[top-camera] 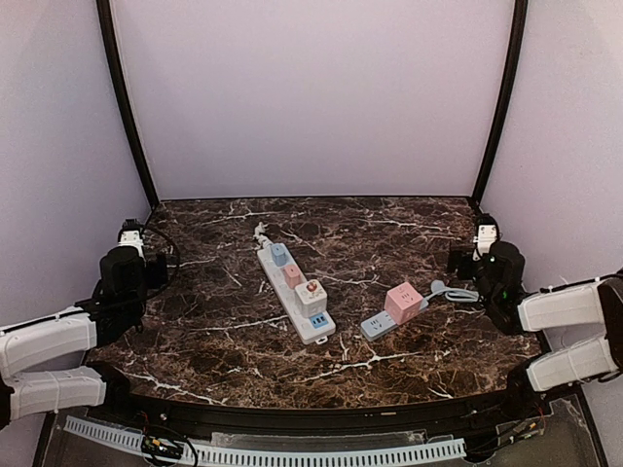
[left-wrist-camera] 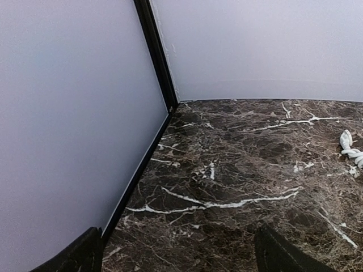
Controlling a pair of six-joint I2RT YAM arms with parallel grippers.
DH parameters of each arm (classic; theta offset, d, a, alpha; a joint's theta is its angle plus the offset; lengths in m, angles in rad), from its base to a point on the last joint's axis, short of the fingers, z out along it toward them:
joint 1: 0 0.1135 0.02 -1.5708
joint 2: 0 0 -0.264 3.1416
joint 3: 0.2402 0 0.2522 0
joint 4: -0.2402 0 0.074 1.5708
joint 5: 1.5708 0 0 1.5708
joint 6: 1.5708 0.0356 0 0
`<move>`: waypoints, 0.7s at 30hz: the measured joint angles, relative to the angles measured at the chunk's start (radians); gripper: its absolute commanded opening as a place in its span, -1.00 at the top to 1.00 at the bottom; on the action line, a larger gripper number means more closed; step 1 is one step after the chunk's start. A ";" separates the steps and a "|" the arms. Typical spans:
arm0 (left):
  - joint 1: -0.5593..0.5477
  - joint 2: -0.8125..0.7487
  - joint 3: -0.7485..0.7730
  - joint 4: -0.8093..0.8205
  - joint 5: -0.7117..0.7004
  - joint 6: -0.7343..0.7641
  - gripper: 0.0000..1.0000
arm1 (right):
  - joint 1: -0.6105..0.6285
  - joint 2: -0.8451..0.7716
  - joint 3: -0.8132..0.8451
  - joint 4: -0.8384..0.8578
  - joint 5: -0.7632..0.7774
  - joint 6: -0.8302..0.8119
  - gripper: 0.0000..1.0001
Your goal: Insert the plug
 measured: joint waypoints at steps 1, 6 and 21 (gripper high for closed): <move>0.027 -0.004 -0.014 0.027 0.005 0.005 -0.87 | -0.025 0.024 -0.005 0.043 -0.020 -0.003 -0.97; 0.159 0.048 -0.092 0.254 0.061 0.046 -0.93 | -0.130 0.148 -0.032 0.216 -0.089 -0.014 -0.97; 0.325 0.527 -0.075 0.670 0.323 0.104 -0.81 | -0.276 0.342 -0.092 0.568 -0.268 0.009 -0.97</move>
